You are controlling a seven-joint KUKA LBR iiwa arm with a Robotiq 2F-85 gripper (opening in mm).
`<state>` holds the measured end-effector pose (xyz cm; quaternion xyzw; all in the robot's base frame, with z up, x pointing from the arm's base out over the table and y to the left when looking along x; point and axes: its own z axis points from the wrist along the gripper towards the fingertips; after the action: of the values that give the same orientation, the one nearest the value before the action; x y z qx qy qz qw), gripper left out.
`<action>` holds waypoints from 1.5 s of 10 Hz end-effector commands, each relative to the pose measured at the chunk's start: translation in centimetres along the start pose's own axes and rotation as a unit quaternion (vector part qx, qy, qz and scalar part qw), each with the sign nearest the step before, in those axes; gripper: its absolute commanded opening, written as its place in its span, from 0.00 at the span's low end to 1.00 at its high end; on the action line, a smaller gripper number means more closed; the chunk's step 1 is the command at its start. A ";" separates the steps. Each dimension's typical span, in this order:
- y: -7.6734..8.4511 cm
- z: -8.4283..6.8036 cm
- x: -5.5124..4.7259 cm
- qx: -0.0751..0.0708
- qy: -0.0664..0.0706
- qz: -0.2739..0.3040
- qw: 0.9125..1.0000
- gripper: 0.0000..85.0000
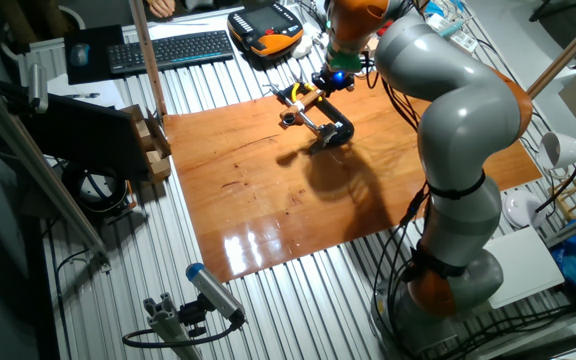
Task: Pull up the lever
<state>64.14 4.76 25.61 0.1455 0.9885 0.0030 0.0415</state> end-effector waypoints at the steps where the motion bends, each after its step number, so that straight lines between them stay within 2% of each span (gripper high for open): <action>1: 0.0 0.0 0.0 0.000 0.000 -0.003 1.000 0.00; 3: -0.2 0.1 0.0 0.000 -0.002 -0.008 1.000 0.00; 6: -0.3 0.3 -0.1 0.001 0.002 -0.016 1.000 0.00; 9: -0.4 0.2 -0.2 0.007 -0.001 -0.025 1.000 0.00; 15: -0.3 0.3 -0.1 0.005 -0.003 -0.026 1.000 0.00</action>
<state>64.21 4.46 25.34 0.1200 0.9918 -0.0027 0.0437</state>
